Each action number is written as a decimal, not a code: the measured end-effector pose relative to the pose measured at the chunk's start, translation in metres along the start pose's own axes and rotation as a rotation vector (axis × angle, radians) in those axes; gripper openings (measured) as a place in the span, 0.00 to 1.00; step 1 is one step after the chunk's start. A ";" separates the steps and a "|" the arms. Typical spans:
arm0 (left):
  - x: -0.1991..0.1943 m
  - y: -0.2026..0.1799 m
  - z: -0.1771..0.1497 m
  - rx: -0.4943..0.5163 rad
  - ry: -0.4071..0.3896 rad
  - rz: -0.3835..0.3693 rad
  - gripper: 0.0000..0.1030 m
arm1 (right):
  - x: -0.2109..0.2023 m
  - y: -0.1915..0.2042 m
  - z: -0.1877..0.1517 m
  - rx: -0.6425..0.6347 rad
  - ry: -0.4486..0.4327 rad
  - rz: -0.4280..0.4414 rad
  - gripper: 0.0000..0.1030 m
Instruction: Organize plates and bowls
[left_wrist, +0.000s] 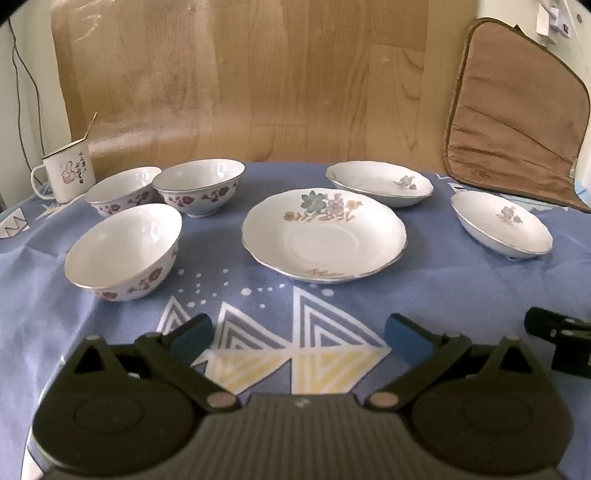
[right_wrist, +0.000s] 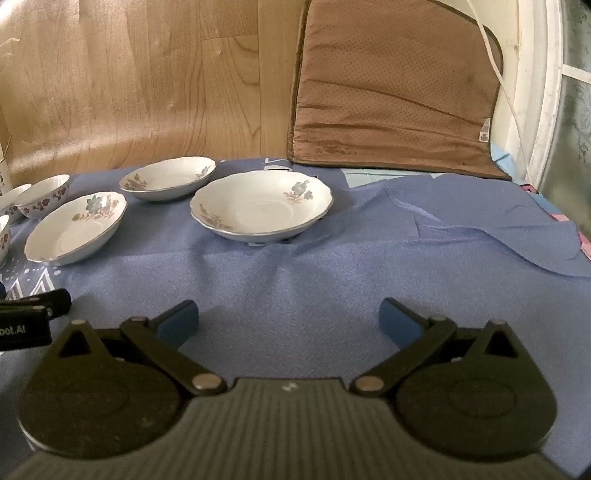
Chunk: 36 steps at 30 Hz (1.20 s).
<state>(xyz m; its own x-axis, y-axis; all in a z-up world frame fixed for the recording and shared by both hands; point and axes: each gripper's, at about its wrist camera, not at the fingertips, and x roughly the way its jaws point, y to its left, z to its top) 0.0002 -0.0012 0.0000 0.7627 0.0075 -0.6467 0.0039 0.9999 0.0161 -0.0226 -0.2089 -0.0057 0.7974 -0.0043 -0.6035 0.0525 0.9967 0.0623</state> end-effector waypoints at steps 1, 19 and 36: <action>0.000 -0.001 0.000 0.002 0.001 0.003 1.00 | -0.001 -0.001 0.000 0.002 0.003 0.005 1.00; -0.027 0.001 -0.009 -0.001 -0.138 0.082 1.00 | -0.013 0.001 -0.003 -0.041 -0.061 0.080 1.00; -0.018 0.020 -0.008 -0.119 -0.070 0.087 1.00 | -0.019 0.003 -0.008 -0.056 -0.107 0.095 1.00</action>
<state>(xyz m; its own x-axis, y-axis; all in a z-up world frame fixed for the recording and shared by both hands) -0.0187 0.0184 0.0057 0.8002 0.0969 -0.5918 -0.1374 0.9902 -0.0237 -0.0425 -0.2048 -0.0004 0.8569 0.0845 -0.5085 -0.0574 0.9960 0.0688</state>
